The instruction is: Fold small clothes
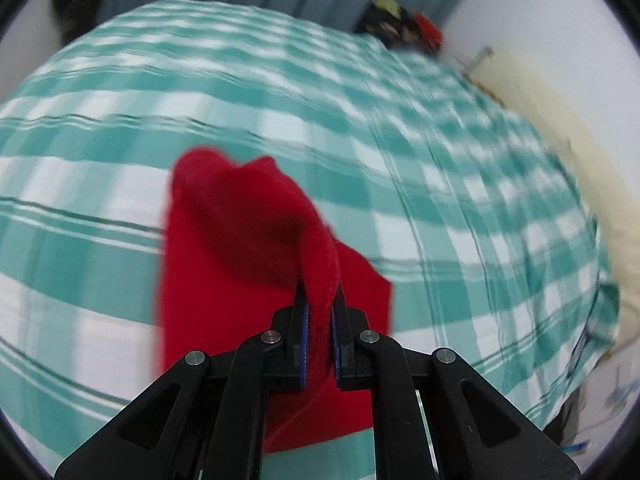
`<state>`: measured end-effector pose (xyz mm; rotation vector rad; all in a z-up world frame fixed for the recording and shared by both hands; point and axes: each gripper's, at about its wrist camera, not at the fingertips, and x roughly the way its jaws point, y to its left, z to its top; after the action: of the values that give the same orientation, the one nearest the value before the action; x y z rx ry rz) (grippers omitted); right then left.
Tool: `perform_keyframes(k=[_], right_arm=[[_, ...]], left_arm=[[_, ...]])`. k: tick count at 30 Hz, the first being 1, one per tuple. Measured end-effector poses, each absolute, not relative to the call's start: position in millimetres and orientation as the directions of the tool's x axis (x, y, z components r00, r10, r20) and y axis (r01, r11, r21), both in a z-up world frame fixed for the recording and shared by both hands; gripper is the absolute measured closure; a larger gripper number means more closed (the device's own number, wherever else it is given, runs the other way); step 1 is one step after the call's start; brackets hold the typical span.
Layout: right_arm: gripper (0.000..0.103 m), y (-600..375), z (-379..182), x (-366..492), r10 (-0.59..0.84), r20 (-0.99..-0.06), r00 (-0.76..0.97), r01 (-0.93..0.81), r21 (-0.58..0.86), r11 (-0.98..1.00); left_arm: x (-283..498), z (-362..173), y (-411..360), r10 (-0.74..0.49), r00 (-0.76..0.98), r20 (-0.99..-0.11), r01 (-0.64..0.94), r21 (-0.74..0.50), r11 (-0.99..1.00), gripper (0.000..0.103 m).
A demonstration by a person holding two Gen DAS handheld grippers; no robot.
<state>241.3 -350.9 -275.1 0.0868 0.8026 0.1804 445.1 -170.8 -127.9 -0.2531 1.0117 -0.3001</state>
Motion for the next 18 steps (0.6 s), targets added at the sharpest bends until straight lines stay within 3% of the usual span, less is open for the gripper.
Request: perform_keyframes(k=[3,6,7,8,9,14,18], right_arm=[[0.029,-351,-275,241,0.196,-0.706,0.681,-0.129,0.148,0.981],[0.029,-351,-275,241,0.196,-0.707,0.679,-0.129,0.148,0.980],[0.029,-351,-275,241,0.197,-0.708,0.678,-0.130,0.149,0.980],[0.029,-351,-275,241,0.198,-0.708,0.678,-0.130,0.150,0.980],[0.029,-351,-275,242,0.199,-0.709,0.677,-0.131,0.150,0.980],[0.022,-349,-275,245,0.215,-0.717,0.663,-0.153,0.151,0.977],[0.021,-348,-276,245,0.216,-0.716,0.664,-0.156,0.149,0.976]], left_arm=[[444,-172,-224,-0.293,0.451,-0.843,0.153,-0.251,0.956,0.094],[446,-223,-260,-0.198,0.371,-0.907,0.173,-0.142,0.975,0.074],[440,-220,-268,-0.185,0.403,-0.896,0.202,-0.110,0.973,0.056],[435,-211,-273,-0.213,0.419,-0.883,0.243,-0.117,0.963,0.030],[429,-200,-274,-0.255,0.423,-0.869,0.278,-0.143,0.950,0.021],[401,-122,-207,-0.410,0.524,-0.747,0.320,-0.274,0.907,0.013],[399,-109,-115,-0.302,0.653,-0.694,0.129,-0.291,0.948,0.015]])
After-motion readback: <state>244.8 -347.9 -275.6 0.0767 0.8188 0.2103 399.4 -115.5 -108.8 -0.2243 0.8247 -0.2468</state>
